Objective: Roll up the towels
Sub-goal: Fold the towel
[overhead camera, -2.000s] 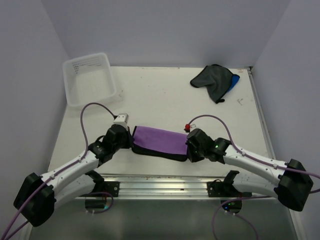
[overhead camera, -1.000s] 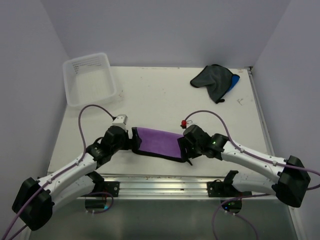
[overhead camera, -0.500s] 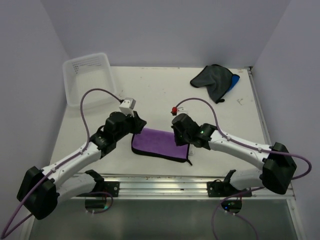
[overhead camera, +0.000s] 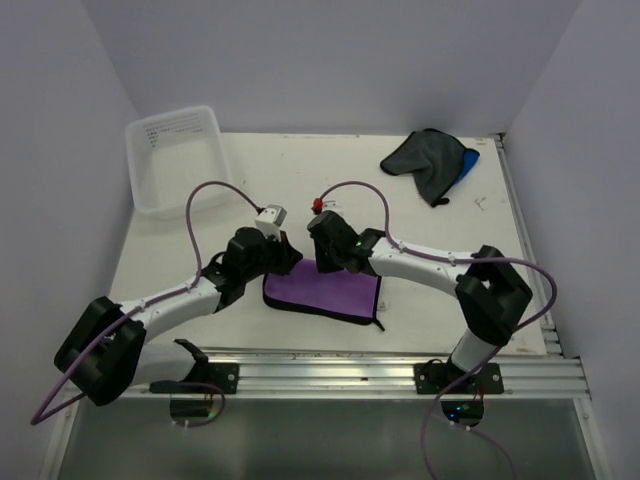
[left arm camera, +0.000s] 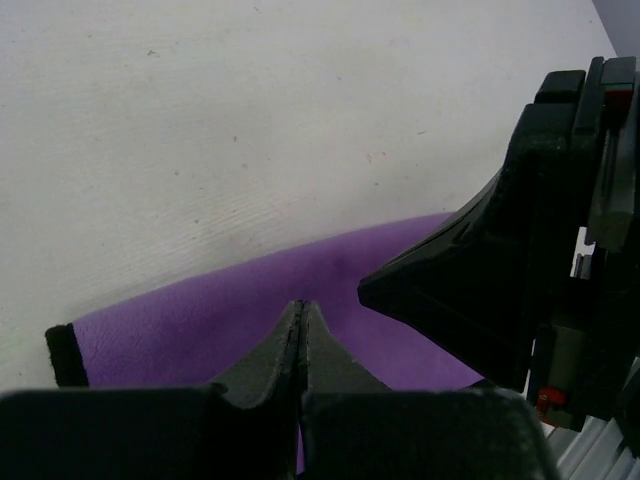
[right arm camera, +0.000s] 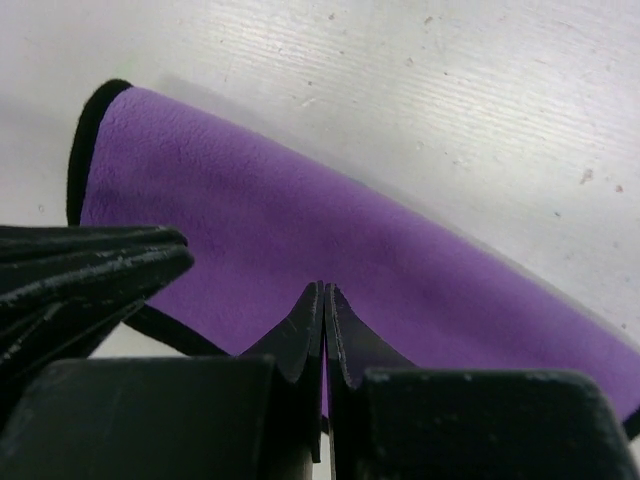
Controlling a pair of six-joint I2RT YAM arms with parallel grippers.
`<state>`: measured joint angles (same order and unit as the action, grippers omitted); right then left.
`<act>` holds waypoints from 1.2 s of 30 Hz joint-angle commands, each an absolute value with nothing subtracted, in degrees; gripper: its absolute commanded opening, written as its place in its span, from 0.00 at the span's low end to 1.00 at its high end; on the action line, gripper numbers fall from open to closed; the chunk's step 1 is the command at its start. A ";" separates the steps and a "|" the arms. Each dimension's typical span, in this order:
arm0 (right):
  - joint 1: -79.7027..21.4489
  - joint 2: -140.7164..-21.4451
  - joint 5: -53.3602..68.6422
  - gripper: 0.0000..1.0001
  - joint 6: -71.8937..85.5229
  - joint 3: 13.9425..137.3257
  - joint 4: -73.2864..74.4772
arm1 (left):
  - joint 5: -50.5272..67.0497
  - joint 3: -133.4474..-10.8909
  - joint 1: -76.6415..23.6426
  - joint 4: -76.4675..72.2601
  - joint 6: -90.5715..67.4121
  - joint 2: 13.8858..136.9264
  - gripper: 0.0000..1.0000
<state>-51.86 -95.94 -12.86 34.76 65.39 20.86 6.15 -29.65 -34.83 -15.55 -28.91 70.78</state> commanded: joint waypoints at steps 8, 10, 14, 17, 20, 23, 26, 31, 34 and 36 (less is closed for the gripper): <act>-50.98 -104.94 -11.08 0.00 37.44 73.38 16.09 | -1.67 -26.54 -34.45 -24.08 -30.41 77.16 0.00; -50.98 -106.69 -10.64 0.00 37.53 73.83 15.65 | -2.19 -26.80 -34.45 -24.43 -30.50 78.31 0.00; -50.89 -109.42 -10.02 0.00 37.88 74.88 14.86 | -2.29 -26.63 -34.19 -25.92 -30.85 81.20 0.00; -50.80 -111.00 -9.84 0.00 38.14 75.41 14.59 | -2.11 -26.63 -33.93 -26.46 -30.68 82.70 0.00; -50.54 -111.97 -9.76 0.00 38.23 75.41 14.50 | -2.02 -26.81 -33.75 -25.67 -30.76 84.19 0.00; -50.36 -112.24 -9.67 0.00 38.41 74.80 13.98 | -1.85 -25.93 -32.96 -25.58 -31.55 84.81 0.00; -50.19 -111.89 -9.58 0.00 38.58 73.92 13.71 | -0.88 -24.53 -31.74 -26.54 -32.60 84.99 0.00; -49.66 -110.83 -9.14 0.00 38.50 72.69 13.27 | 1.65 -22.33 -28.49 -28.55 -34.54 85.60 0.00; -49.40 -110.83 -9.05 0.00 38.23 72.33 13.45 | 3.69 -21.36 -27.16 -30.93 -35.24 86.66 0.00; -49.39 -110.74 -8.96 0.00 37.88 72.16 13.97 | 5.26 -21.18 -27.16 -32.16 -35.59 87.62 0.00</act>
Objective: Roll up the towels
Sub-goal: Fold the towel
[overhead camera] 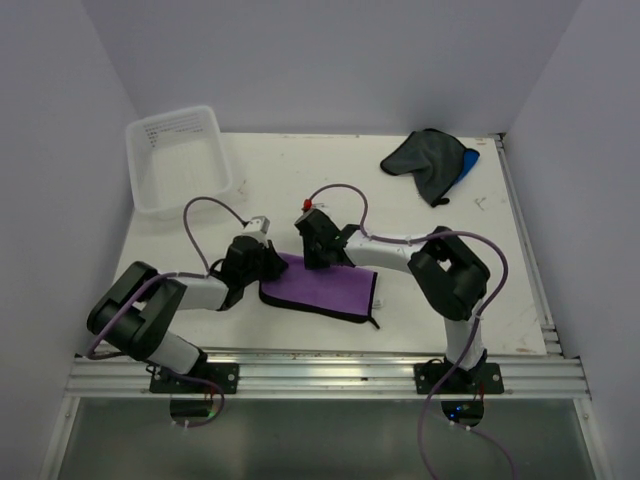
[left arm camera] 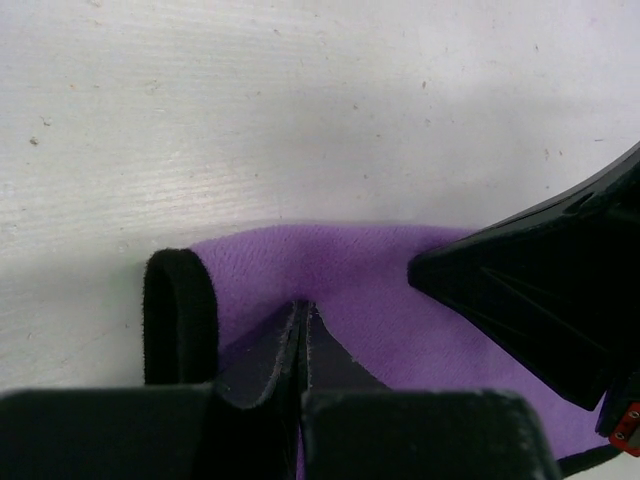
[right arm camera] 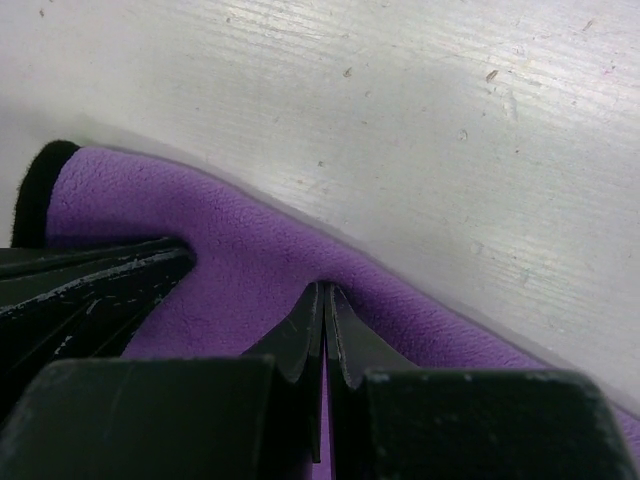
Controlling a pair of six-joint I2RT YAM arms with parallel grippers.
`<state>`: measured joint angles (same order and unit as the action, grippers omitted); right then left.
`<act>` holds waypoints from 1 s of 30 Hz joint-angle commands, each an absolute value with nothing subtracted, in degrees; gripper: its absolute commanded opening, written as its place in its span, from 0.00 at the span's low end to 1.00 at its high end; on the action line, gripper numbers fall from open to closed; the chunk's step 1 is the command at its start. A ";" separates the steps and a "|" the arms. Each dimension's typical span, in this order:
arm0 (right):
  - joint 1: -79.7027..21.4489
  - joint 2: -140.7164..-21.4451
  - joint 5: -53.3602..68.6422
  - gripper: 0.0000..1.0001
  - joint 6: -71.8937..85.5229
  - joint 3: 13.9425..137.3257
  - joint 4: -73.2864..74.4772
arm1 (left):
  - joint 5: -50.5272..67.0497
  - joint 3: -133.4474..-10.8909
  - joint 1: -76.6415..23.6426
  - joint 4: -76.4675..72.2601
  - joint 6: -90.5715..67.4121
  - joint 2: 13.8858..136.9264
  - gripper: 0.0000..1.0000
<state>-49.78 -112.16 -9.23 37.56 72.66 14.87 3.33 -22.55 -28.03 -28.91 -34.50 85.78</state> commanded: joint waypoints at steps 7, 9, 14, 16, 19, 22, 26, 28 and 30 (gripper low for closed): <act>-47.73 -107.32 -9.58 0.00 37.44 68.12 13.97 | 7.47 -20.13 -27.16 -35.51 -36.30 88.16 0.00; -47.11 -105.74 -9.32 0.00 37.44 66.28 13.97 | 6.86 -20.21 -27.16 -34.90 -36.04 87.80 0.00; -45.62 -102.40 -9.49 0.00 37.27 62.14 13.80 | 5.10 -21.00 -27.16 -31.82 -34.98 87.63 0.00; -45.27 -100.82 -9.49 0.00 36.83 60.92 13.97 | 4.57 -21.53 -27.07 -30.94 -34.89 87.98 0.00; -45.00 -99.14 -9.84 0.00 36.48 59.68 14.32 | 4.66 -21.45 -27.07 -31.11 -34.98 88.07 0.00; -44.65 -97.21 -10.72 0.00 35.78 57.49 14.59 | 4.75 -21.44 -27.07 -31.20 -34.98 87.72 0.00; -43.07 -94.66 -11.25 0.00 35.07 52.31 15.11 | 4.48 -22.50 -27.07 -29.36 -34.37 87.63 0.00; -41.76 -92.39 -11.16 0.00 34.81 49.15 14.68 | 3.96 -22.85 -27.07 -28.74 -34.02 87.45 0.00; -41.05 -90.71 -11.25 0.00 34.37 47.29 14.41 | 3.34 -23.03 -27.07 -28.21 -33.75 87.45 0.00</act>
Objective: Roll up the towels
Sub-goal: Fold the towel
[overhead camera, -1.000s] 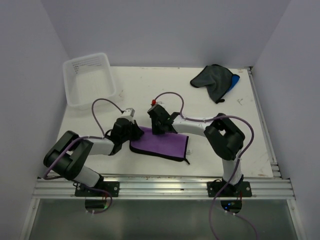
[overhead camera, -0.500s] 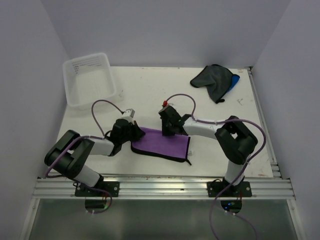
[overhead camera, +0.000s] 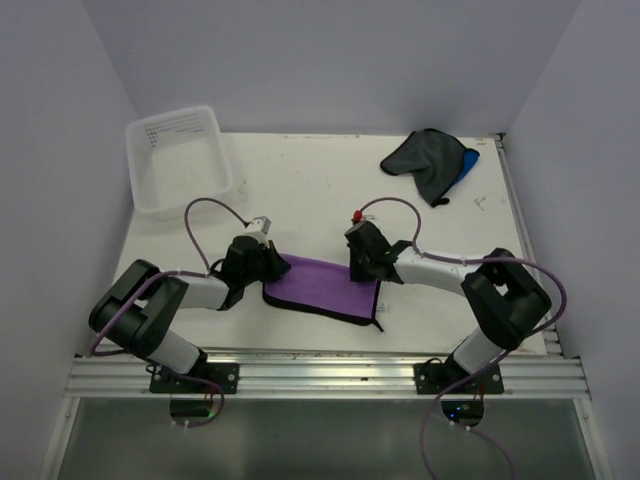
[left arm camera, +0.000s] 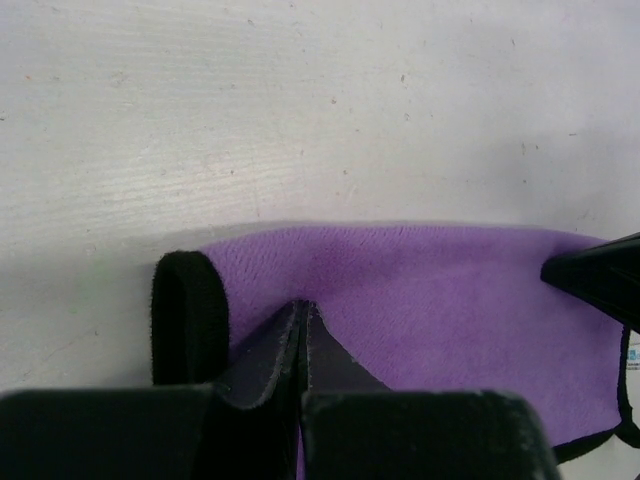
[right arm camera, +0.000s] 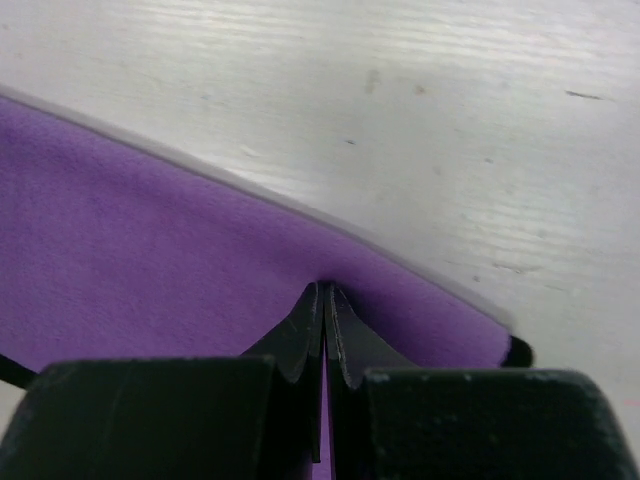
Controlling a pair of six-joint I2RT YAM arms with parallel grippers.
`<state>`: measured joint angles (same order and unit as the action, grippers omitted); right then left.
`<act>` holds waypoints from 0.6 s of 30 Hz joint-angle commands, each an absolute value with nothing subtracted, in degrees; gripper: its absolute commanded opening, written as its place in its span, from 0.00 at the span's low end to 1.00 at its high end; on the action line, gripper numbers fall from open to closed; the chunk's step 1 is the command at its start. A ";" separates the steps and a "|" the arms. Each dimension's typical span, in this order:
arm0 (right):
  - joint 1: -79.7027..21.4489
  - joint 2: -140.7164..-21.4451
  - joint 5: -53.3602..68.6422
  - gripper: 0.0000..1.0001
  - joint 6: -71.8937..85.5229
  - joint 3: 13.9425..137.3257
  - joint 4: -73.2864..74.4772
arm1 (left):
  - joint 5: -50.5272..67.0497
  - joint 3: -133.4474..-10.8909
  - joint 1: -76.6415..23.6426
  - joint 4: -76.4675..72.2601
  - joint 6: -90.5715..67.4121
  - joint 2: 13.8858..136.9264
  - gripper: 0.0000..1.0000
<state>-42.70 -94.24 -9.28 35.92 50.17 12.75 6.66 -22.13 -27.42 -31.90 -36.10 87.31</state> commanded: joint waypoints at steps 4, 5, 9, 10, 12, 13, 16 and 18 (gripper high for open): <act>-39.03 -87.28 -11.95 0.00 33.31 43.43 14.94 | 3.16 -23.56 -26.90 -27.60 -33.57 87.45 0.00; -38.68 -86.14 -12.04 0.00 33.14 42.90 15.20 | 3.08 -23.64 -26.98 -27.51 -33.57 87.54 0.00; -37.71 -84.99 -10.99 0.00 32.70 40.78 14.50 | 2.90 -23.99 -26.89 -27.42 -33.57 87.98 0.00; -37.62 -84.99 -10.90 0.00 32.70 40.43 14.33 | 2.90 -23.99 -26.89 -27.33 -33.57 88.24 0.00; -37.62 -84.90 -10.90 0.00 32.61 40.17 14.33 | 2.73 -24.00 -26.81 -27.42 -33.31 88.42 0.00; -37.44 -84.82 -10.90 0.00 32.69 39.73 14.33 | 2.64 -23.99 -26.72 -27.33 -33.22 88.42 0.00; -37.27 -84.12 -11.51 0.00 32.96 38.85 14.50 | 2.29 -24.17 -26.37 -26.90 -32.61 88.42 0.00; -37.18 -83.85 -11.16 0.00 33.22 38.32 14.41 | 1.85 -24.61 -26.28 -26.37 -32.43 88.42 0.00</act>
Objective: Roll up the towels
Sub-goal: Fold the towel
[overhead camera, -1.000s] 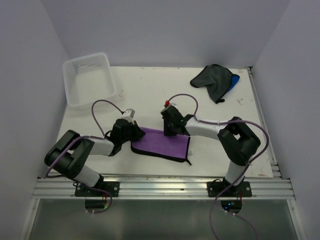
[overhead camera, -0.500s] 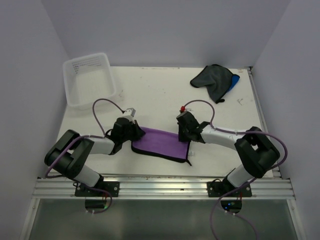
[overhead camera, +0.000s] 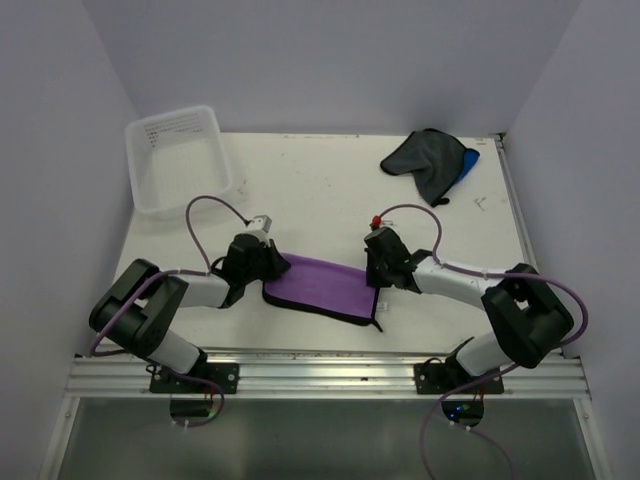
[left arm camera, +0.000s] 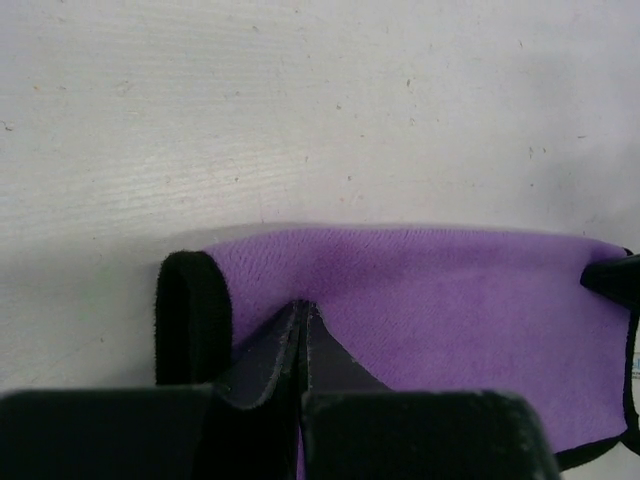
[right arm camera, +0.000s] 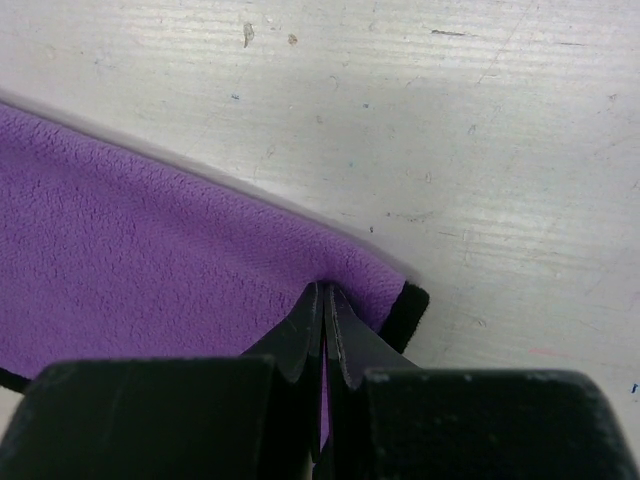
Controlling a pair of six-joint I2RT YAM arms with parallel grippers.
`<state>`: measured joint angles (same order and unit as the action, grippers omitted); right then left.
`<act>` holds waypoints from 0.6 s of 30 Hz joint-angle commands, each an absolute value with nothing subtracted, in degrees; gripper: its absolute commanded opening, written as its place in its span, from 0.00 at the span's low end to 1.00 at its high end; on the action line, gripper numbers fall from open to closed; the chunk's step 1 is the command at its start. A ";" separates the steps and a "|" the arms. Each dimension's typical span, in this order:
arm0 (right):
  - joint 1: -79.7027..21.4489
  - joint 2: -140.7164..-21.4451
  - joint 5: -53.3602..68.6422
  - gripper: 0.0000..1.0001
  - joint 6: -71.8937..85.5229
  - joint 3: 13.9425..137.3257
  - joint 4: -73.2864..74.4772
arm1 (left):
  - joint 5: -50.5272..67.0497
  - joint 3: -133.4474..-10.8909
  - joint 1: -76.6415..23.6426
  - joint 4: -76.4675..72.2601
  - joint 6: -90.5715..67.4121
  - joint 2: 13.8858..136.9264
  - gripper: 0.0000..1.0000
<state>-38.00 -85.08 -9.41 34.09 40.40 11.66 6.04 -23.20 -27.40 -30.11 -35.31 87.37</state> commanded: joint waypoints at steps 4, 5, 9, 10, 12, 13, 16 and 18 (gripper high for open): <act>-37.18 -82.97 -7.48 0.00 33.14 37.27 11.96 | 2.37 -27.15 -26.28 -24.79 -31.73 89.73 0.00; -37.18 -82.79 -5.64 0.00 32.87 37.09 10.91 | 2.37 -27.77 -26.28 -24.61 -31.64 89.91 0.00; -38.14 -79.72 -1.67 0.06 31.47 38.23 9.23 | 3.07 -31.80 -26.28 -23.91 -30.94 92.80 0.00; -38.32 -79.02 -1.84 0.07 30.68 39.71 10.62 | 3.25 -32.60 -26.28 -23.65 -30.76 93.42 0.00; -38.41 -77.61 -2.20 0.08 29.54 41.48 12.56 | 4.21 -35.14 -26.28 -23.12 -30.41 95.26 0.00; -38.41 -77.26 -2.20 0.09 28.49 42.79 14.05 | 4.57 -36.11 -26.28 -22.77 -30.15 95.97 0.00; -38.41 -75.77 -1.85 0.14 26.29 44.20 15.82 | 5.88 -40.24 -26.37 -21.36 -29.10 98.69 0.00; -38.50 -73.93 -2.02 0.22 24.45 44.21 16.52 | 7.20 -43.66 -26.45 -20.14 -28.13 100.88 0.00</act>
<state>-38.24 -77.10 -2.83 28.75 41.87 13.80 5.85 -38.65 -26.74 -23.00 -31.29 98.17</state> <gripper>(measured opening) 0.196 0.005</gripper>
